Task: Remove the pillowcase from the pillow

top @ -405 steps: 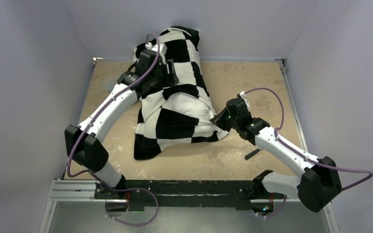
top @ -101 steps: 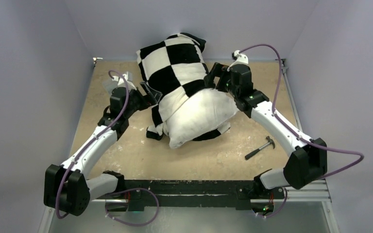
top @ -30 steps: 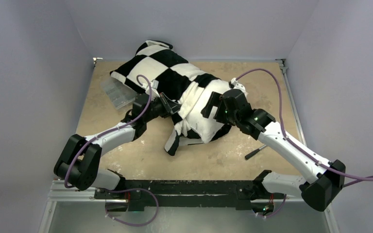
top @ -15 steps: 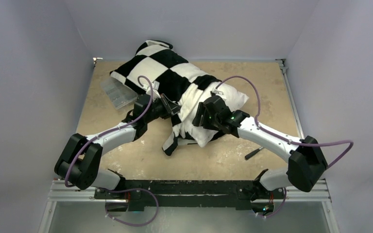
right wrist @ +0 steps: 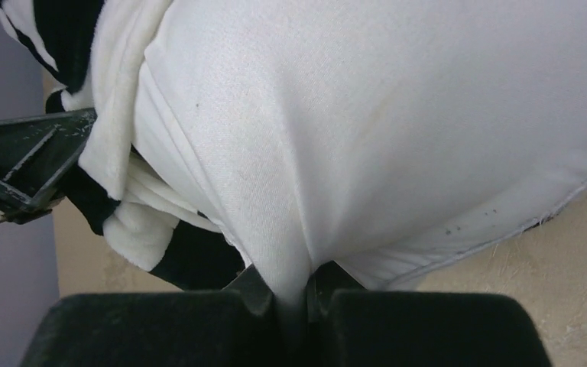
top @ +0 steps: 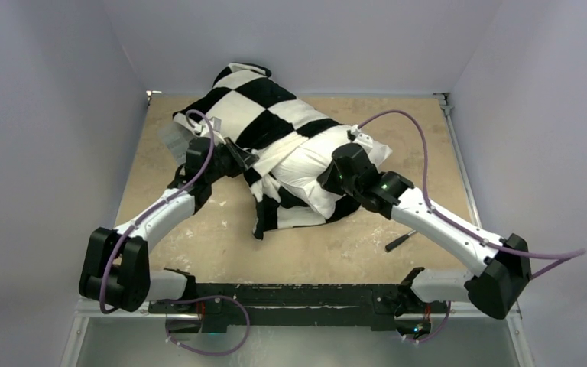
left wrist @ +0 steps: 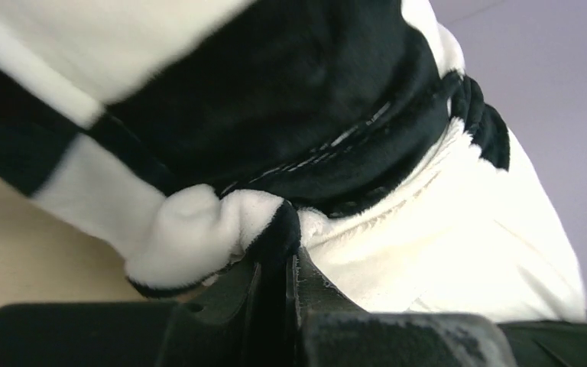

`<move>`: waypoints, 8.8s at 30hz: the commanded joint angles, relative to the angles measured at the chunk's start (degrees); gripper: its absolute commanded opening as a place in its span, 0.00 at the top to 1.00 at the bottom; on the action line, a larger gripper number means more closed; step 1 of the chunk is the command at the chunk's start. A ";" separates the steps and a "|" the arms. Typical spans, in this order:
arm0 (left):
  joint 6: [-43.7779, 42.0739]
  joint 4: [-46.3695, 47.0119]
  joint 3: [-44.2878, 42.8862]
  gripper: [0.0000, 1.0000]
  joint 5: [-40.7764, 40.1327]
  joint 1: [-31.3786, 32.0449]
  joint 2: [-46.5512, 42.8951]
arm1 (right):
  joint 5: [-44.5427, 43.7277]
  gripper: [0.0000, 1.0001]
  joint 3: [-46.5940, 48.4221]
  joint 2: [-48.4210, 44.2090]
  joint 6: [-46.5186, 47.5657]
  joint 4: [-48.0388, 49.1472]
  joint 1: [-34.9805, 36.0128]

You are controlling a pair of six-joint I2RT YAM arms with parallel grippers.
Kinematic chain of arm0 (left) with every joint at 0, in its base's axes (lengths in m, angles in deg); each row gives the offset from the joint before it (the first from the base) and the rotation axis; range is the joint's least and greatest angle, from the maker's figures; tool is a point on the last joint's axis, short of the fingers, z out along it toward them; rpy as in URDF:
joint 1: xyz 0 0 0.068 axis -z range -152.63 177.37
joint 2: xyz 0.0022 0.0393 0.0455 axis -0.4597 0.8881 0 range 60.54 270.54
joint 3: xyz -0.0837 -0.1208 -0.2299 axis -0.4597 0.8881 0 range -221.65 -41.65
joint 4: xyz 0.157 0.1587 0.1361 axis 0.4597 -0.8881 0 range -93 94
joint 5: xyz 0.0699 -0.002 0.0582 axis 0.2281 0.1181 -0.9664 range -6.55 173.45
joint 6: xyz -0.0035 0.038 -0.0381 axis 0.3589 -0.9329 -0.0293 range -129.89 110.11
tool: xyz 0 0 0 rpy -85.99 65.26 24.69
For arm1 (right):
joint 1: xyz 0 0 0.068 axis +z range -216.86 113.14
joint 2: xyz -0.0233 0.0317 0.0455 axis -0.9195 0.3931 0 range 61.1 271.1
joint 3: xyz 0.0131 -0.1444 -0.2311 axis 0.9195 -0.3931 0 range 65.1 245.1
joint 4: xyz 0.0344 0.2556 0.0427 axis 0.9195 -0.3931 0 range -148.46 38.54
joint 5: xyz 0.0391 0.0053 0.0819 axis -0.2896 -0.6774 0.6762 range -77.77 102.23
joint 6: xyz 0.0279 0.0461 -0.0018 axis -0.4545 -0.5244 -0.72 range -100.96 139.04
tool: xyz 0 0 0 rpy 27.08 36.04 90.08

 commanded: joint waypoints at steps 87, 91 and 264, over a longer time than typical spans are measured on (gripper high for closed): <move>-55.42 -52.12 -64.78 0.18 -19.67 24.19 36.20 | 21.37 1.00 -20.35 2.12 5.53 31.79 -3.70; -55.85 -53.71 -65.23 0.20 -20.59 24.27 40.49 | 20.10 1.00 -20.01 1.23 5.15 30.88 -3.57; -32.69 -40.37 -19.05 1.00 -34.57 -8.13 -2.48 | -10.16 1.00 12.26 -10.81 17.68 4.25 -9.51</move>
